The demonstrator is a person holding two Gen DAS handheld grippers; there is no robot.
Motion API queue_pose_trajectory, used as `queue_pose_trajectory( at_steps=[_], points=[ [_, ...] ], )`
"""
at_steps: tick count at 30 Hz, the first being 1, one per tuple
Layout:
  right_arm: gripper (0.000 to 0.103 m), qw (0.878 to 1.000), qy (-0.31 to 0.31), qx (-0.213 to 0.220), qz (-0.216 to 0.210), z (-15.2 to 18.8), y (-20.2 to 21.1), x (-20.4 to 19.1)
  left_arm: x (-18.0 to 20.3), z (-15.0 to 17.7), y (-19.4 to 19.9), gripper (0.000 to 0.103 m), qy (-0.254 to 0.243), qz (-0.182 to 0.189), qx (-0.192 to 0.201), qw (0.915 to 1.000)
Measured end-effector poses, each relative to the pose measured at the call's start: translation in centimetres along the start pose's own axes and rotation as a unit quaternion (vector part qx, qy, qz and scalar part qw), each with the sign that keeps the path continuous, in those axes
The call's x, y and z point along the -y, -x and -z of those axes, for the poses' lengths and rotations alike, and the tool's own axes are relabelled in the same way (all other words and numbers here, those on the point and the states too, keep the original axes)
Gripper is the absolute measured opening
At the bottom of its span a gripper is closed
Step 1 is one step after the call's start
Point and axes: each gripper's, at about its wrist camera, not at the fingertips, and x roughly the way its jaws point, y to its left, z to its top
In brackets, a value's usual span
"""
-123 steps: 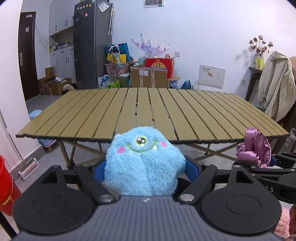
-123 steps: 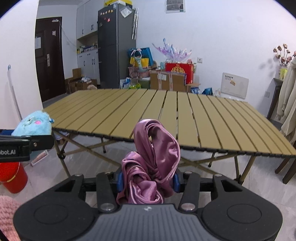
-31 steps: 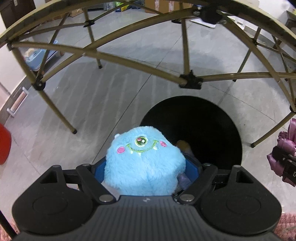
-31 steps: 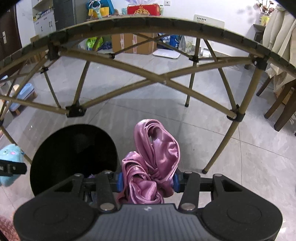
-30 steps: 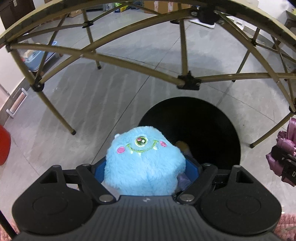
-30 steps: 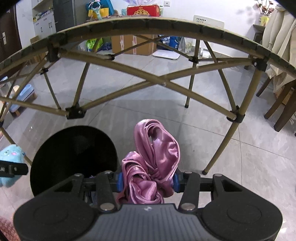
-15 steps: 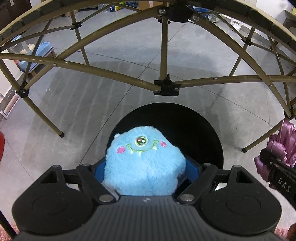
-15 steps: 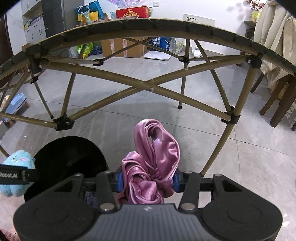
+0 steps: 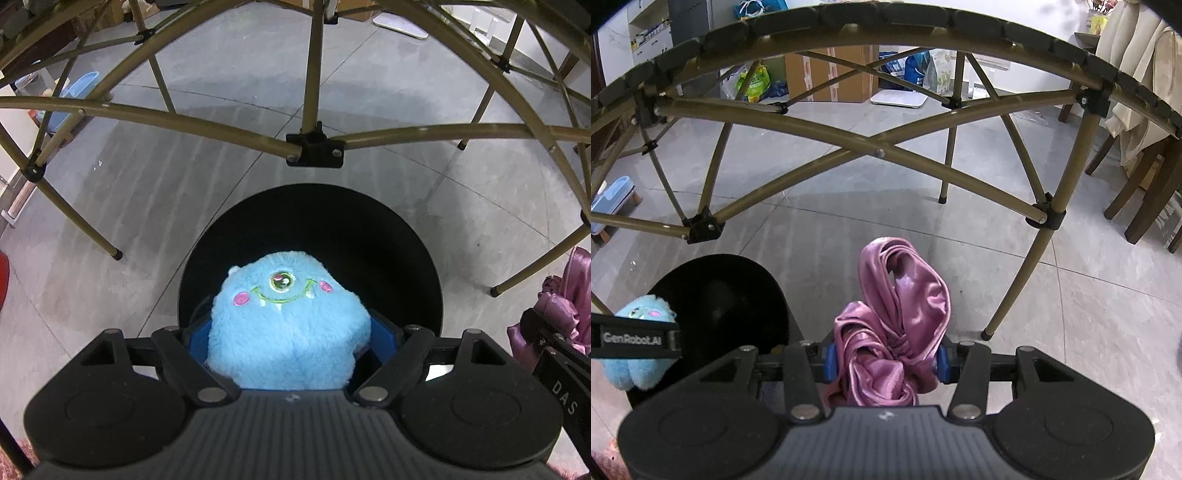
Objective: Collect trash
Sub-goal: 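Lower the left tool with the blue plush into the black bin opening, then open the left tool to drop the blue plush into the bin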
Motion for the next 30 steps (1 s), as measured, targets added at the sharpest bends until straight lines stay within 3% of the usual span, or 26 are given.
queue_pose_trajectory(
  at_steps=[12, 24, 28, 30],
  points=[
    [0.046, 1.000, 0.005, -0.009, 0.002, 0.3, -0.5, 0.0, -0.2, 0.4, -2.0, 0.083, 0.014, -0.018, -0.026, 0.9994],
    [0.047, 1.000, 0.007, -0.015, 0.003, 0.6, -0.9, 0.3, -0.1, 0.7, -2.2, 0.084, 0.011, -0.022, -0.027, 0.9993],
    [0.047, 1.000, 0.007, -0.015, 0.003, 0.6, -0.9, 0.3, -0.3, 0.7, -2.2, 0.090, 0.014, -0.022, -0.023, 0.9994],
    [0.047, 1.000, 0.007, -0.015, 0.003, 0.6, -0.9, 0.3, -0.5, 0.7, -2.1, 0.100, 0.019, -0.019, -0.021, 0.9994]
  ],
)
